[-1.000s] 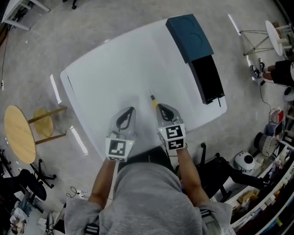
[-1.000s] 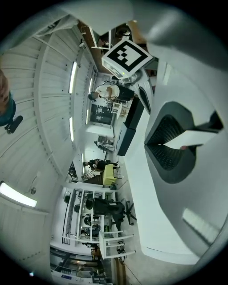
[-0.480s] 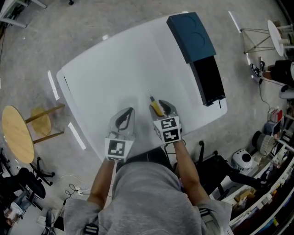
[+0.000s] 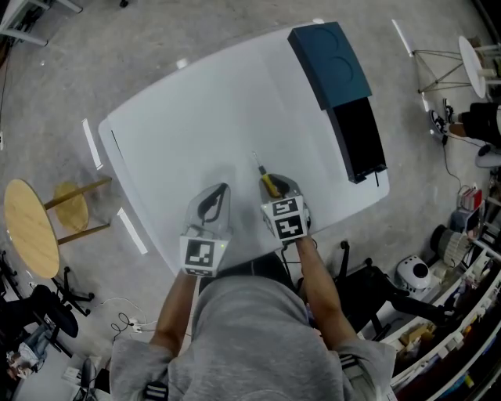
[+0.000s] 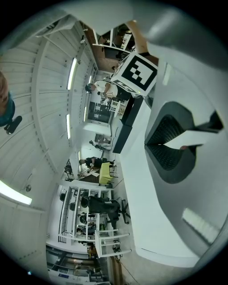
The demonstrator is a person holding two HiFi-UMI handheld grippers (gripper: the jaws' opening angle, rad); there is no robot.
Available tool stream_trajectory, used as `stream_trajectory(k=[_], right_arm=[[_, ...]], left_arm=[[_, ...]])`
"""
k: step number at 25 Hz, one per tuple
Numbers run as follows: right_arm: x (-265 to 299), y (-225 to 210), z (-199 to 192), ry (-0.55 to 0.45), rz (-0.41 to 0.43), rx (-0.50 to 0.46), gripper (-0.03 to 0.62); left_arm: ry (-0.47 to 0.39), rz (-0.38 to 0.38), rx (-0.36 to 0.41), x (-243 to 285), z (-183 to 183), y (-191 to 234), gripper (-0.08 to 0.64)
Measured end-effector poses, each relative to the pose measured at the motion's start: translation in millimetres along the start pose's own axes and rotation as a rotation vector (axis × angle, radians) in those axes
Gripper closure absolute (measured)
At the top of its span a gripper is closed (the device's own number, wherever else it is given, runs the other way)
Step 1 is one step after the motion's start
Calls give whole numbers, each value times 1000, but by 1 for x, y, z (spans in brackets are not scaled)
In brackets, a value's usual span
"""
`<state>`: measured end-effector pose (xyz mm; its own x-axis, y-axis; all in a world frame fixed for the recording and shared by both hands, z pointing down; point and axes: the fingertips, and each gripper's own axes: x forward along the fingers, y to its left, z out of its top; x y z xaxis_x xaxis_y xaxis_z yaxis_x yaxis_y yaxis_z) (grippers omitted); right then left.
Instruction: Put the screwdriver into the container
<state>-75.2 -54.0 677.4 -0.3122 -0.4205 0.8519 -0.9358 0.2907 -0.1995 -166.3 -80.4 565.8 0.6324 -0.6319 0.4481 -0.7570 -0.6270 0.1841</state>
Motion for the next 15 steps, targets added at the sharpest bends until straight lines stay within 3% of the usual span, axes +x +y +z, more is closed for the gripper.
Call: stream_trajectory(k=[7,15], right_arm=[[-1,-1,1,16,0,2,512],[-33,-2,21,-64,-49,-19,514]], left_arm=[[-16,6,-2,-1,3,4,548],[-65,6,3,-11,15,2,548]])
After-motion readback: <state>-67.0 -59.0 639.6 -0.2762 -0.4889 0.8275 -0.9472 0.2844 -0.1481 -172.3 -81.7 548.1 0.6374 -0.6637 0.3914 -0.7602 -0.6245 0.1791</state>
